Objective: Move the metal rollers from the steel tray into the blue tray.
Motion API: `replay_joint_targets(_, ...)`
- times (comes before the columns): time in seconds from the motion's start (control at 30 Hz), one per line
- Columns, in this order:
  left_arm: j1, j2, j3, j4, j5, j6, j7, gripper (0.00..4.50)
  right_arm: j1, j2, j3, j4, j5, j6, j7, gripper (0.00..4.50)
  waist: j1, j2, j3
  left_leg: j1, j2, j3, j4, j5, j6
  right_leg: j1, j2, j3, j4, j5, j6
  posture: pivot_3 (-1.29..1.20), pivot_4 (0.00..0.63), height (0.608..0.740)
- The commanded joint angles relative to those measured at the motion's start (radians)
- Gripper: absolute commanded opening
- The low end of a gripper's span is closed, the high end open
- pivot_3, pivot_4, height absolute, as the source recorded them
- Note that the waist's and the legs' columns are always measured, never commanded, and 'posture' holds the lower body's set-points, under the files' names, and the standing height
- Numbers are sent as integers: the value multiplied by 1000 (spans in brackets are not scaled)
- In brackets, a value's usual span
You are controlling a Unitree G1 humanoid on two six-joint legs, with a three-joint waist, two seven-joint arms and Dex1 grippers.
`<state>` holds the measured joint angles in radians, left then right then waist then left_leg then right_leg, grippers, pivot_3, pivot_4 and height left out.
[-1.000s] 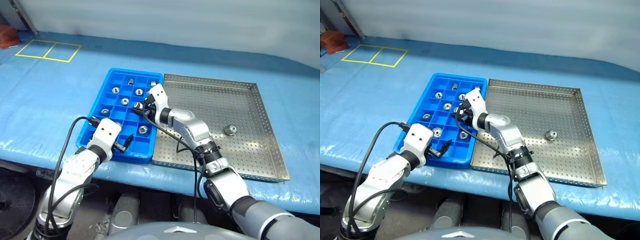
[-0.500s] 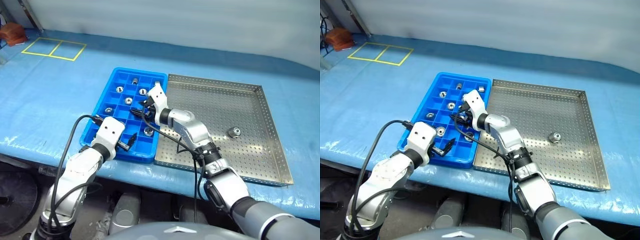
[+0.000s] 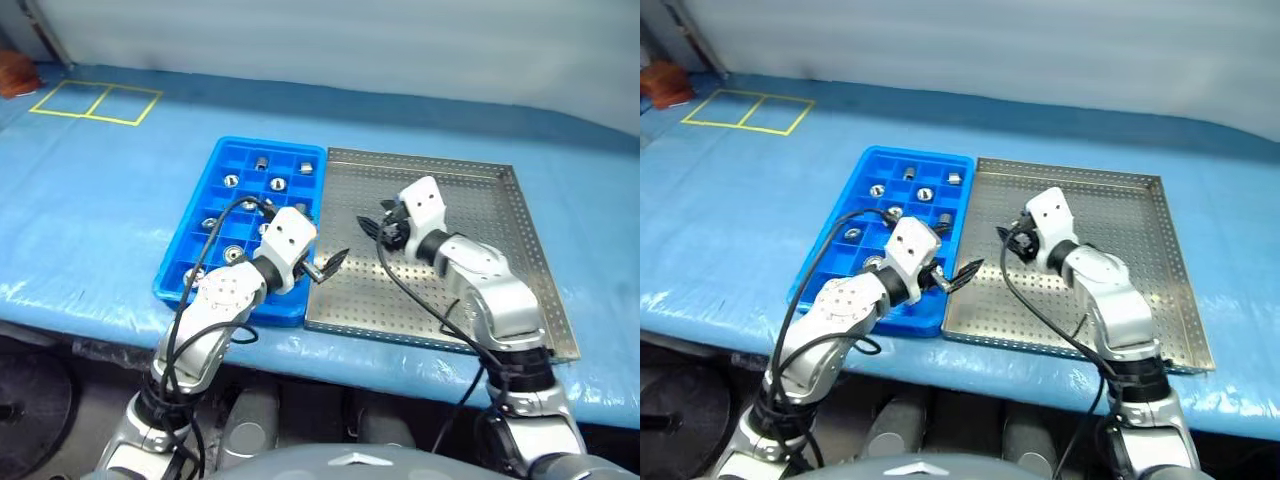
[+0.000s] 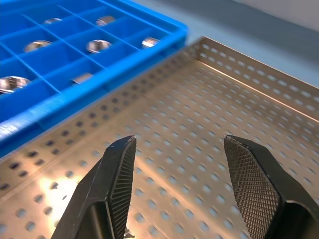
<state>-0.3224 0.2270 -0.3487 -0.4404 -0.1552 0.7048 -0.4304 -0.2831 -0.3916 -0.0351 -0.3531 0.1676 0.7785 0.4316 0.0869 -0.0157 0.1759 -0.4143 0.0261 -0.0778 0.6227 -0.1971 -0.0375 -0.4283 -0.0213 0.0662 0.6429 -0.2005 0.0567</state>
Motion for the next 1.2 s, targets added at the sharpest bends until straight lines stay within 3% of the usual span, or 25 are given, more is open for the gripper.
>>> replay_joint_targets(0.03, -71, -40, -45, 88, -7, -68, -52, 4430, 67, -1, -67, -118, 11, 88, -59, 2937, -21, 0, 0, 0, 0, 0, 0, 0, 0, 0, 0, 0, 0, 0, 0, 83, 150, 740)
replay_joint_targets(0.2, -106, -50, -70, 165, 7, -108, -83, 4430, 123, 24, -94, -155, 2, 129, -127, 2937, -94, 1, 0, 1, 0, 1, 1, 0, 1, 0, 0, 1, 1, 0, 1, 29, 150, 740)
replay_joint_targets(0.33, -116, -47, -76, 193, 25, -122, -82, 4430, 135, 39, -104, -112, -20, 114, -182, 2937, -118, 1, -1, 2, 0, 1, 3, 0, 1, 1, 0, 1, 2, 1, 2, 30, 150, 740)
replay_joint_targets(0.9, -75, -21, -70, 149, 54, -108, -76, 4430, 29, 99, -151, 231, 7, -54, -227, 2937, -112, 2, -1, 1, 0, 1, 4, 0, 1, 2, 1, 3, 1, 2, 4, 104, 150, 740)
replay_joint_targets(1.07, -71, -18, -63, 144, 57, -106, -73, 4430, 25, 100, -148, 245, 6, -41, -234, 1849, -110, 2, -1, 1, 0, 1, 4, 0, 1, 2, 1, 3, 2, 2, 4, 106, 150, 740)
replay_joint_targets(1.2, -63, -9, -59, 130, 63, -102, -70, 4430, 26, 105, -140, 217, 16, -58, -224, 1843, -110, 2, -1, 1, 0, 1, 4, 0, 1, 2, 1, 3, 2, 2, 4, 108, 150, 740)
